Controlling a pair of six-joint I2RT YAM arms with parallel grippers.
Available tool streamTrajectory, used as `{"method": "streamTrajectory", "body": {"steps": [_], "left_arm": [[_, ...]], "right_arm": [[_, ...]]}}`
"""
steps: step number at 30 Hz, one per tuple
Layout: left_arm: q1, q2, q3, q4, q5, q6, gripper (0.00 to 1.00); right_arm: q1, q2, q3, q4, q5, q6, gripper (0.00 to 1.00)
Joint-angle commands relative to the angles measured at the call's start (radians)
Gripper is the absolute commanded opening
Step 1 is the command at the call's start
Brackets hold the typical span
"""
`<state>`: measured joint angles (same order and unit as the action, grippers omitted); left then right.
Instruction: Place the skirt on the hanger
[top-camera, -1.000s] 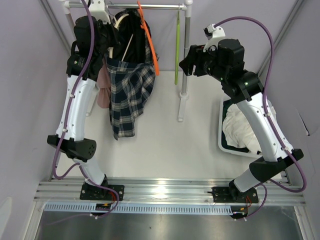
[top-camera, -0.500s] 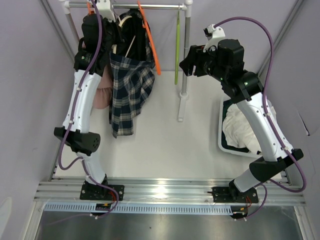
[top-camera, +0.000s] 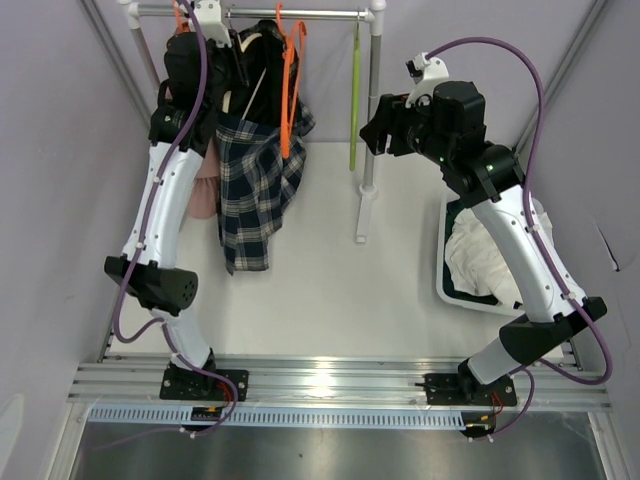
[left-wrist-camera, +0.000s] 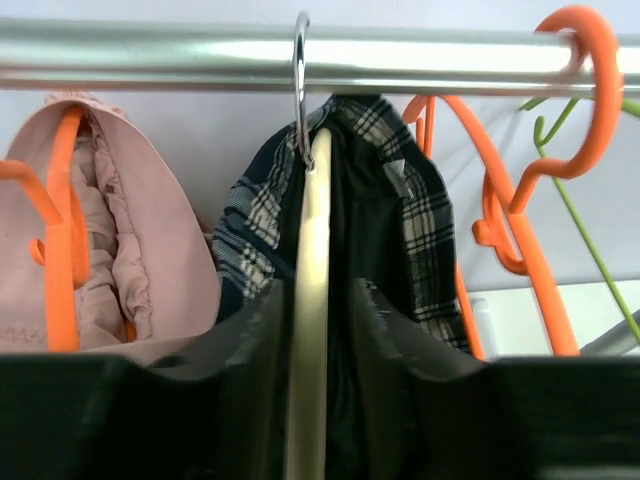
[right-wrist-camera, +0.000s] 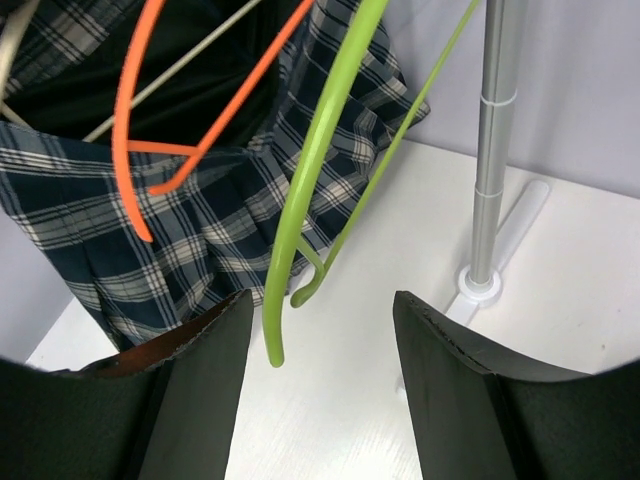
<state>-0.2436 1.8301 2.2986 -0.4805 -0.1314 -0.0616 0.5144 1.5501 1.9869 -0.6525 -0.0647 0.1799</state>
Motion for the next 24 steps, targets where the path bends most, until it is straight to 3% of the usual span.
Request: {"method": "streamTrajectory", "body": {"steps": [1,11,16,24], "left_arm": [[0.007,-0.095,-0.01,0.082,0.004,0.009,0.47],[0.007,-0.173,-0.039,0.056,0.099,0.009,0.65],[0.007,-0.224,-0.051,0.028,0.125,-0.004,0.67],[0.001,-0.414,-0.183,0.035,0.318,-0.142,0.69]], "right_arm": [[-0.007,-0.045,-0.016,0.033,0.022,-0.008,0.64],[-0.016,-0.067,-0.065,0.039,0.048,0.004,0.64],[-0.024,-0.09,-0.088,0.027,0.055,0.016,0.64],[-0.036,-0.174,-0.117,-0.065,0.147,0.072,0.64]]}}
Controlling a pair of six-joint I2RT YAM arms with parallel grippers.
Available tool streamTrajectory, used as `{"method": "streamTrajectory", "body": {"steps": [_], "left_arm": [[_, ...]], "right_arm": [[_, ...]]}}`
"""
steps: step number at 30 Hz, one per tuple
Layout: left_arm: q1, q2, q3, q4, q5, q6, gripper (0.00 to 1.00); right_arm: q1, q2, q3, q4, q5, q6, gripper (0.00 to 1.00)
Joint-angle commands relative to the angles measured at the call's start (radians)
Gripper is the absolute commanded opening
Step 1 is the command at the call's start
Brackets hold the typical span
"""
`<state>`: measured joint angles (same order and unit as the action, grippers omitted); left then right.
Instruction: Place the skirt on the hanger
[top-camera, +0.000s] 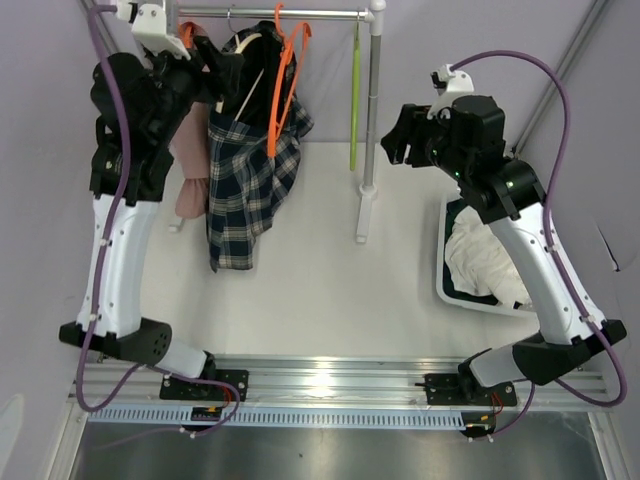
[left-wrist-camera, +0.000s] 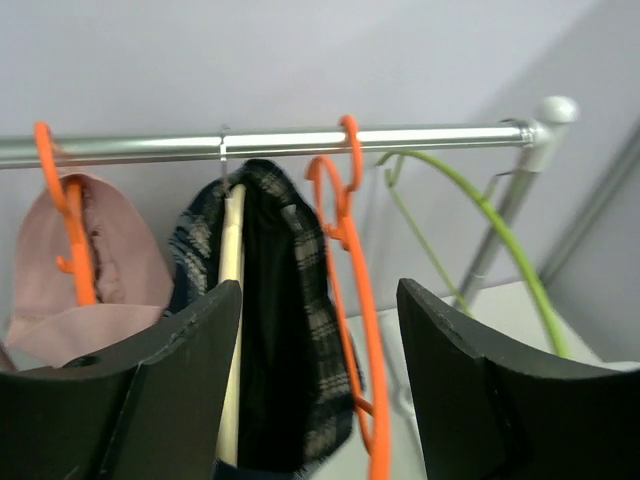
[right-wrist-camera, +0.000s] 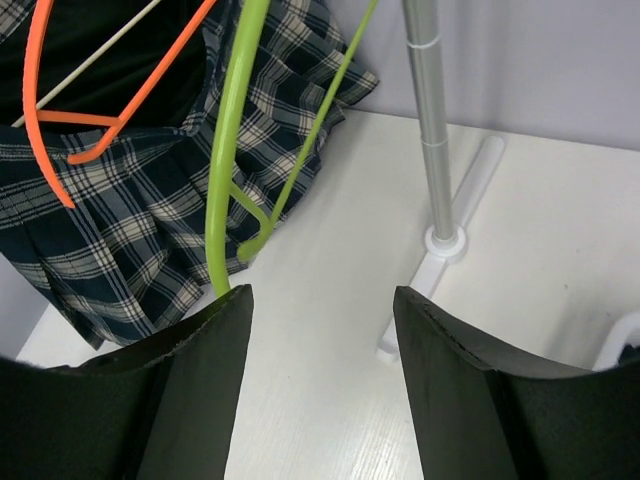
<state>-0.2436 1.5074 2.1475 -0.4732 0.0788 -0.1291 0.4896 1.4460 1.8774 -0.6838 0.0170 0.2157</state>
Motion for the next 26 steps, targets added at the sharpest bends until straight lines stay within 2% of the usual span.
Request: {"method": "streamTrajectory", "body": {"steps": [1,4,7,12,14,15,16,19,26], "left_arm": [[-0.012,-0.119,-0.119,0.05,0.114,-0.084,0.69],[-0.029,-0.214,-0.202,0.047,0.121,-0.089,0.69],[-0.037,-0.306,-0.316,0.039,0.144,-0.118,0.69],[-0.054,-0.461,-0.574,0.035,0.185,-0.145,0.69],[-0.059,-0.531,-0.626,0.018,0.2,-0.147,0.69],[-0.06,-0.556,-0.715,0.01,0.206,-0.141,0.69],[-0.06,-0.582,-0.744,0.004,0.207,-0.13,0.69],[-0.06,-0.67,-0.885,-0.034,0.139,-0.096,0.69],[-0.063,-0.774,-1.109,0.027,0.28,-0.25,0.66]], "right_arm": [[-0.016,-0.078,-0.024,-0.054,0.084,0.042,0.64],[-0.022,-0.131,-0.093,-0.066,0.095,0.066,0.66],[-0.022,-0.186,-0.185,-0.062,0.097,0.097,0.74],[-0.02,-0.256,-0.349,-0.037,0.084,0.132,0.82],[-0.022,-0.285,-0.427,-0.016,0.107,0.155,0.82],[-0.02,-0.292,-0.451,-0.008,0.116,0.162,0.83],[-0.02,-0.299,-0.469,-0.002,0.123,0.165,0.83],[-0.022,-0.322,-0.529,0.01,0.153,0.188,0.84],[-0.023,-0.352,-0.595,0.021,0.202,0.234,0.85]]}}
